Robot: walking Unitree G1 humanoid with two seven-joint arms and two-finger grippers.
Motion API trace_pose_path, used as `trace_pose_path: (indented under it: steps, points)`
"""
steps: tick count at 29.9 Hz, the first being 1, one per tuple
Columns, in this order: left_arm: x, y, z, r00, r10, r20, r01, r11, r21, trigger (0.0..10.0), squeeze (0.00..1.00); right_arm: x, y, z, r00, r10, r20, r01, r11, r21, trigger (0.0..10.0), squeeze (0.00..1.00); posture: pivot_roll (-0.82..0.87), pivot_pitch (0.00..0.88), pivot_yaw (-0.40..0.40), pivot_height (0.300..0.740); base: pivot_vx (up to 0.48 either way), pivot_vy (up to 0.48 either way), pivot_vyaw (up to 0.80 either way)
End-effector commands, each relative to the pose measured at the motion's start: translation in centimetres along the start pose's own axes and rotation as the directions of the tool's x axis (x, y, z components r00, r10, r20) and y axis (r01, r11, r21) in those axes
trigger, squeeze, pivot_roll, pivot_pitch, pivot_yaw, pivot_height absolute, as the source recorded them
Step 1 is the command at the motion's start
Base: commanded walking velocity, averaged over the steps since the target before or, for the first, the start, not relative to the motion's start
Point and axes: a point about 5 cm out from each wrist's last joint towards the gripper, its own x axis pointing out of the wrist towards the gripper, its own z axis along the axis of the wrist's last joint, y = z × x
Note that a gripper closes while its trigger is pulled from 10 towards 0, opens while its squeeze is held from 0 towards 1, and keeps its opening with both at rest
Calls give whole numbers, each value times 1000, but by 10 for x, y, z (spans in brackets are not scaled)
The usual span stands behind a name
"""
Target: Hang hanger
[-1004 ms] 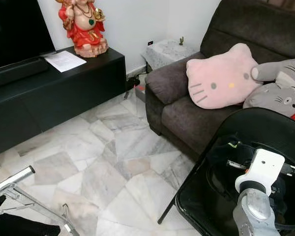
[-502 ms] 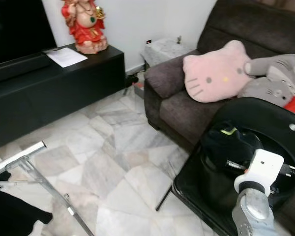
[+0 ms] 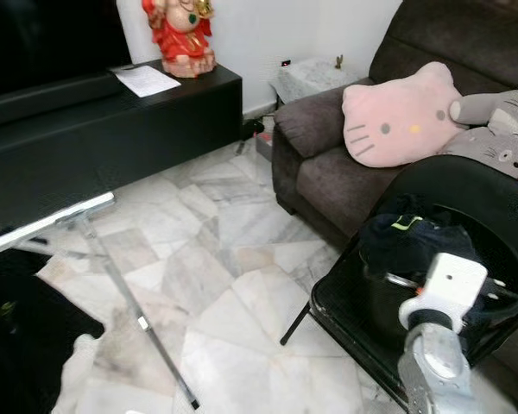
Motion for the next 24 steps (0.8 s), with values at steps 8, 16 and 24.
trace_pose_path:
  steps: [8, 16, 24]
  points:
    - [-3, -5, -18, 998, -7, -66, 6, 1000, -20, 10000, 0, 0, -3, -3, 1000, -3, -11, 3, 1000, 6, 10000, 0, -176, 117, 0, 740, -160, 0, 0]
    - [-3, -5, -20, 997, -1, -75, -2, 999, -42, 10000, 0, 1, -2, -4, 1000, 1, -18, 0, 1000, 9, 10000, 0, -169, 118, -4, 740, 0, 222, 0]
    - [-3, -6, -19, 997, -2, -74, -1, 999, -40, 10000, 0, 3, -1, -3, 1000, 8, -17, -8, 1000, 8, 10000, 0, -169, 118, -6, 740, 0, 480, 0]
